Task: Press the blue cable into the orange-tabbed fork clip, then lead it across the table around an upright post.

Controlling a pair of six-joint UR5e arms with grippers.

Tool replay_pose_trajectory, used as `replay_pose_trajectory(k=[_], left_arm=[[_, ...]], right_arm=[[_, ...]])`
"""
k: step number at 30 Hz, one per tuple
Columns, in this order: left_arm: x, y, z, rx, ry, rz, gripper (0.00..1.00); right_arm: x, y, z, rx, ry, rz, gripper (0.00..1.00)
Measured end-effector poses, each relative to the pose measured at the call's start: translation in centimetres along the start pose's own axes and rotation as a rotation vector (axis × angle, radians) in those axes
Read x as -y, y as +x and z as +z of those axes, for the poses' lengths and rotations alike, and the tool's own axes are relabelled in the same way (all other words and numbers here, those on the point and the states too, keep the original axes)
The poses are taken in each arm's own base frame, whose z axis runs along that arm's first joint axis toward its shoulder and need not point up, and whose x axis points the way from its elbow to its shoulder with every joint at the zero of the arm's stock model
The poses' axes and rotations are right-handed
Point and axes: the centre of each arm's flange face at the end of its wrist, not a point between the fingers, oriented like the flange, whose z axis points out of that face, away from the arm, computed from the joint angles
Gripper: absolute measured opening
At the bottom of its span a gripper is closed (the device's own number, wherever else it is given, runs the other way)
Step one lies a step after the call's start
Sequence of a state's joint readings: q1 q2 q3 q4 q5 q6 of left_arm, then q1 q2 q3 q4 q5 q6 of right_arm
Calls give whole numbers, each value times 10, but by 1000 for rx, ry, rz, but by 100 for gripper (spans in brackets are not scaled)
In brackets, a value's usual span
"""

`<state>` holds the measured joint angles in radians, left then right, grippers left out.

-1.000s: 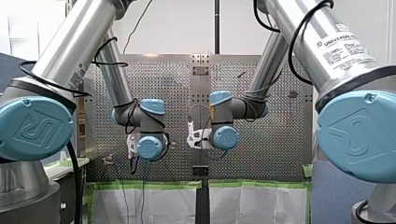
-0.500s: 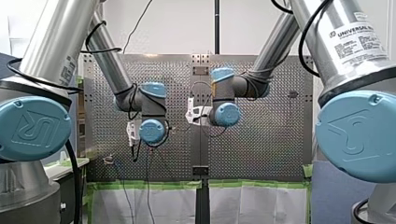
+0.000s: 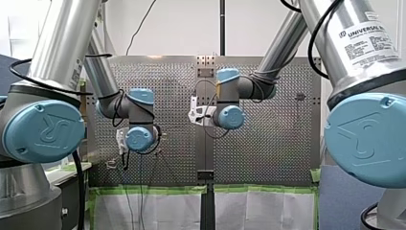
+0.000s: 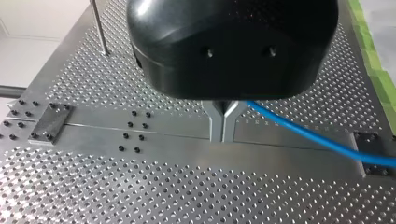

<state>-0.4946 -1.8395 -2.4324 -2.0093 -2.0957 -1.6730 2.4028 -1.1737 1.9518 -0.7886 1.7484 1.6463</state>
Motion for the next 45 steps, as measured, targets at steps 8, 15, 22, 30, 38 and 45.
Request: replay_pose_trajectory(k=[8, 15, 22, 30, 38, 45], left_arm=[[-19, 16, 19, 12, 1, 13, 0], [-26, 24, 52, 47, 5, -11, 0], [-38, 34, 87, 89, -2, -18, 0], [-63, 64, 95, 34, -56, 16, 0], [-73, 98, 87, -47, -61, 38, 0], [-79, 107, 88, -68, -65, 40, 0]], right_arm=[[2, -33, 9, -3, 22, 14, 0], [-2, -57, 20, -14, 27, 30, 0], [-3, -78, 38, -35, 29, 44, 0], [-4, -101, 60, -11, 23, 46, 0], [-4, -128, 79, 32, 18, 39, 0], [-4, -160, 89, 80, 26, 32, 0]])
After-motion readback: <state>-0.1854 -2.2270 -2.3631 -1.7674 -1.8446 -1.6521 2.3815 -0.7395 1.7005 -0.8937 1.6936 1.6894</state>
